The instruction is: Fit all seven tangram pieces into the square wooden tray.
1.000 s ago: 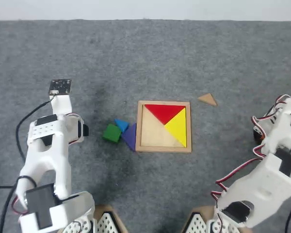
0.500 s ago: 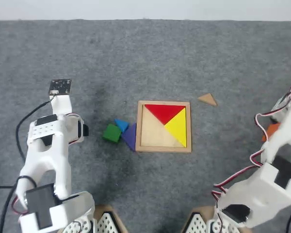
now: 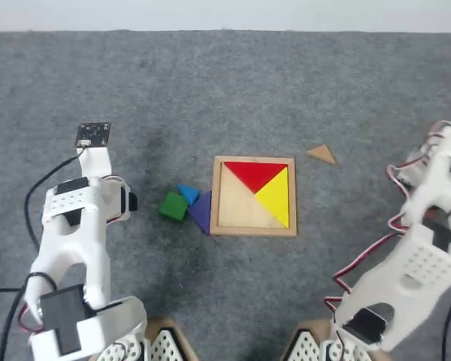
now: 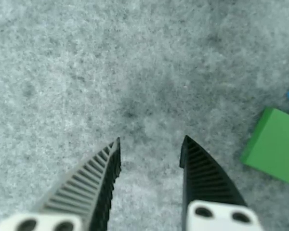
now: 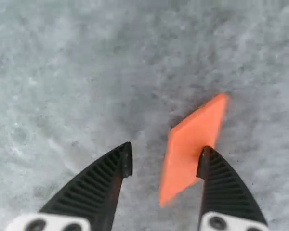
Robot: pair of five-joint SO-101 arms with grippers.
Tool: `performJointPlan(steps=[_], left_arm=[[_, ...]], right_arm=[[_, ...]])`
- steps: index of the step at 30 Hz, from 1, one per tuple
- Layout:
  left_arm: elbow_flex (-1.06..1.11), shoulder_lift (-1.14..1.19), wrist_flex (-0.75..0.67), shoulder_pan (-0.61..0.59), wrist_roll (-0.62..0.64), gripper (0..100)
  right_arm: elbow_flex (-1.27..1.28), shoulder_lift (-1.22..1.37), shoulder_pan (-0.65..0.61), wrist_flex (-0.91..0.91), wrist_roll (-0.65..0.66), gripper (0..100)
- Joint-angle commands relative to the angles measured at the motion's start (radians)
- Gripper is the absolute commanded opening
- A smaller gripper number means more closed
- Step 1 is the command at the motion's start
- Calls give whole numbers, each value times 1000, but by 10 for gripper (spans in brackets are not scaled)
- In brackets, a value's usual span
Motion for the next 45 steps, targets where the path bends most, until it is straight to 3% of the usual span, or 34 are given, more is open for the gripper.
performJointPlan(steps=[1,15,20,22,39,45], left_arm=[[-7,-48,-21,5,8,203],[-7,-48,-21,5,8,203],[-7,-48,-21,5,8,203],[-7,-48,-21,5,8,203],[-8,-49,-20,3,6,204],[-8,-49,-20,2,6,204]], right_arm=[[-21,5,90,-25,52,223],[-21,24,209,-18,140,226],[-21,-54,205,77,434,227],[-21,-68,205,140,465,227],[-41,-61,105,134,38,225],[-49,-24,119,116,18,225]])
